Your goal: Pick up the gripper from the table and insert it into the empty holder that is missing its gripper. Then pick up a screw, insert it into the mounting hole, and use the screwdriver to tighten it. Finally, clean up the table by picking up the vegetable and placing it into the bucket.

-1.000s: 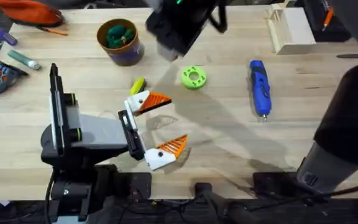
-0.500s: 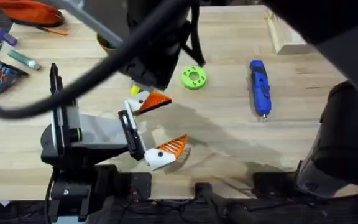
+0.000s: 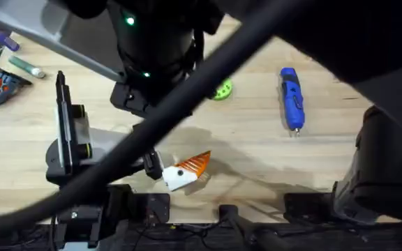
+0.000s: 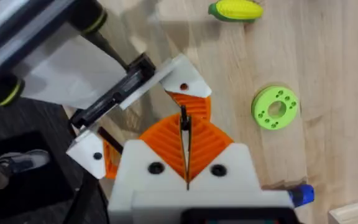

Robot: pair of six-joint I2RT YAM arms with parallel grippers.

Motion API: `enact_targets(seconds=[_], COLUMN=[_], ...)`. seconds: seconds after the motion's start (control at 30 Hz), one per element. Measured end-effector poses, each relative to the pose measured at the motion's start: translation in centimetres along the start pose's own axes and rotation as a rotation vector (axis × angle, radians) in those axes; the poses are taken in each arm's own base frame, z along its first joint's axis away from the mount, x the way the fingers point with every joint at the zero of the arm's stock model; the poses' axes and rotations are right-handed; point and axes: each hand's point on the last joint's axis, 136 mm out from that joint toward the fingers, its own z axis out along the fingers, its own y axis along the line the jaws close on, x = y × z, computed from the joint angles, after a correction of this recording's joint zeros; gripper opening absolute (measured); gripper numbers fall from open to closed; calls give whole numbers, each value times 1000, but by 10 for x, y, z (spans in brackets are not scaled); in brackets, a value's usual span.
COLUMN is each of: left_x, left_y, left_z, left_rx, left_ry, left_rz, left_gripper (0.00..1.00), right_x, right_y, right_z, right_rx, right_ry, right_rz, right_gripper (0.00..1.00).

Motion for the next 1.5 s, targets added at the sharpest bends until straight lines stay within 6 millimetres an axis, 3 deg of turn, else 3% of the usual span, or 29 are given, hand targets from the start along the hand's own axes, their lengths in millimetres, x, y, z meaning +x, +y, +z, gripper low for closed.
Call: enact_targets(seconds=[0.3, 0.67, 1.0, 1.5], left_x=[0, 0, 0, 0], left_y=[0, 0, 0, 0], left_z=[0, 0, 0, 0], left_rx=[0, 0, 0, 0], left_ry=[0, 0, 0, 0], left_rz=[0, 0, 0, 0], left_gripper=[986, 986, 986, 985], right_x=[-2, -6, 4, -2], right_y=[-1, 1, -9, -10], right_z=[2, 32, 32, 33], right_rx=[1, -10, -8, -4], right_ry=[-4, 56, 86, 64], right_rz=[-6, -10, 11, 11], right_gripper=[7, 7, 7, 7])
